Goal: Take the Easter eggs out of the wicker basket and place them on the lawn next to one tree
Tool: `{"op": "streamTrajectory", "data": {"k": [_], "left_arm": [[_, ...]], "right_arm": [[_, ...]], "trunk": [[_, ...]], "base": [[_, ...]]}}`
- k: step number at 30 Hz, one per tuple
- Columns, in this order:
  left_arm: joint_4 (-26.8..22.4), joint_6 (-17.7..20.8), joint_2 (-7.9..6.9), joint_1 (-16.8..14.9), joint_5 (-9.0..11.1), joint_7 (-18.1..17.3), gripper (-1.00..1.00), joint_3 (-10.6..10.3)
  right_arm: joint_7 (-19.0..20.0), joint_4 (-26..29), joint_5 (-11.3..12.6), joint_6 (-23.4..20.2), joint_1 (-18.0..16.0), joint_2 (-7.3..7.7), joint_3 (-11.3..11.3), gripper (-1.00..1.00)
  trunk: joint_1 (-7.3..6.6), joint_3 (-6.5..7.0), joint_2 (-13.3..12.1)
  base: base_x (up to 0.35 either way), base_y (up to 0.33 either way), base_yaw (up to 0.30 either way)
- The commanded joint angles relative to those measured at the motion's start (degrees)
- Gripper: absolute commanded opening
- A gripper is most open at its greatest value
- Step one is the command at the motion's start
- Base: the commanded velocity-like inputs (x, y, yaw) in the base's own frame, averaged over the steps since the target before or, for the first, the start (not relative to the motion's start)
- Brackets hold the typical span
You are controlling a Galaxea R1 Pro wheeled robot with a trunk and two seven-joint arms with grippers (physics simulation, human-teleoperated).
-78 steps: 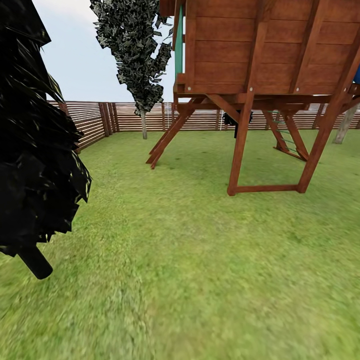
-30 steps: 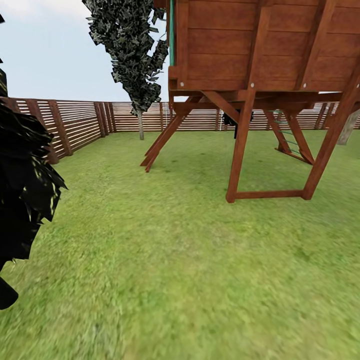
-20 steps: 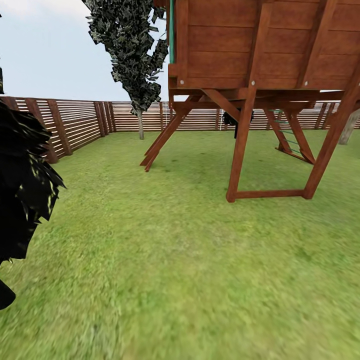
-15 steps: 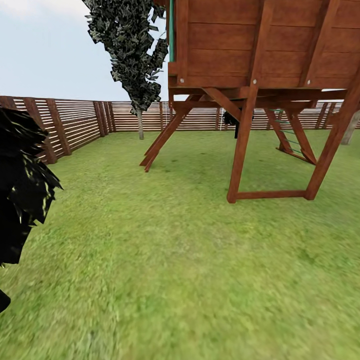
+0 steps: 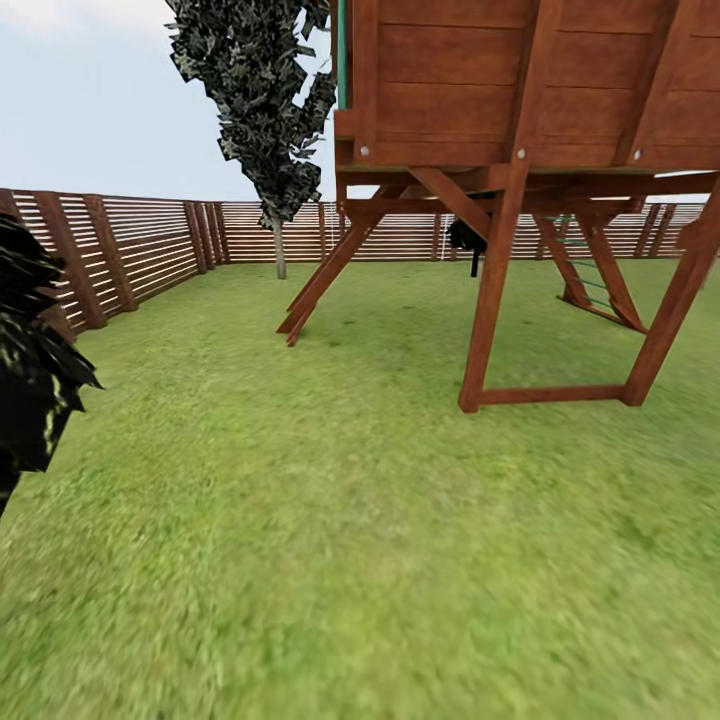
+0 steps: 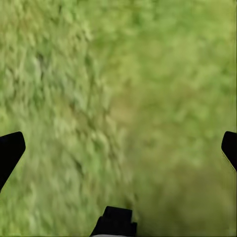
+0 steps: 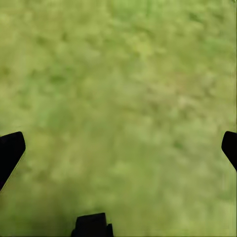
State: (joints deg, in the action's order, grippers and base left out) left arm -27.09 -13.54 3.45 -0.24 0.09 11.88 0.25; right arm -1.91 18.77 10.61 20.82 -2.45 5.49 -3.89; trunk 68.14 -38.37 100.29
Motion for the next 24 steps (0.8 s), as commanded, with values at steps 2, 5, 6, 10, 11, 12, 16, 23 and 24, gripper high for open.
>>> {"op": "streamTrajectory", "data": {"k": [2, 5, 6, 10, 11, 12, 16, 23, 24], "left_arm": [[0.1, -0.2, 0.01, 0.0, 0.0, 0.1, 1.0, 0.0], [0.1, -0.2, 0.27, 0.0, 0.0, 0.1, 1.0, 0.0], [0.0, -0.2, 0.32, 0.0, 0.0, 0.1, 1.0, 0.0], [-1.0, -0.1, 0.35, -0.7, 0.1, 0.2, 1.0, 0.0], [-1.2, 0.1, 0.41, -1.8, 0.1, 0.0, 1.0, 0.0], [-1.2, 0.2, 0.46, -2.0, 0.1, 0.0, 1.0, 0.0], [-1.3, 0.3, 0.93, -4.2, 0.1, 0.1, 1.0, 0.0], [-0.9, 0.3, 0.79, -6.2, 0.1, 0.1, 1.0, 0.0], [-0.8, 0.3, 0.75, -6.3, 0.2, 0.0, 1.0, 0.0]], "right_arm": [[-0.2, 0.0, 0.5, 0.2, 0.0, 0.04, -0.4, 1.0], [-0.2, -0.3, 0.4, 0.1, 0.0, 0.04, -0.4, 1.0], [-0.2, -0.4, 0.4, 0.1, -0.1, 0.04, -0.4, 1.0], [-0.2, 0.0, 0.5, 0.1, 0.0, -0.06, -0.3, 1.0], [-0.2, 1.0, 0.5, 0.0, 0.0, -0.11, -0.3, 1.0], [-0.2, 1.2, 0.5, 0.0, 0.0, -0.11, -0.2, 1.0], [-0.3, 3.1, 0.5, -0.4, -0.8, 0.02, -0.2, 1.0], [-0.4, 2.5, 0.4, -0.7, -6.5, 0.04, -0.2, 1.0], [-0.4, 2.3, 0.3, -0.8, -7.1, 0.04, -0.2, 1.0]], "trunk": [[0.48, -0.42, 0.8], [1.13, -0.96, 2.0], [1.35, -1.14, 2.4], [2.23, -1.85, 4.0], [2.45, -2.03, 4.4], [2.67, -2.21, 4.8], [3.55, -2.93, 6.5], [3.99, -3.29, 7.3], [4.21, -3.47, 7.7]], "base": [[0.337, 0.0, 0.0], [0.337, 0.0, 0.0], [0.337, 0.0, 0.0], [0.337, 0.0, 0.0], [0.337, 0.0, 0.0], [0.337, 0.0, 0.0], [0.337, 0.0, 0.0], [0.337, 0.0, 0.0], [0.337, 0.0, 0.0]]}}
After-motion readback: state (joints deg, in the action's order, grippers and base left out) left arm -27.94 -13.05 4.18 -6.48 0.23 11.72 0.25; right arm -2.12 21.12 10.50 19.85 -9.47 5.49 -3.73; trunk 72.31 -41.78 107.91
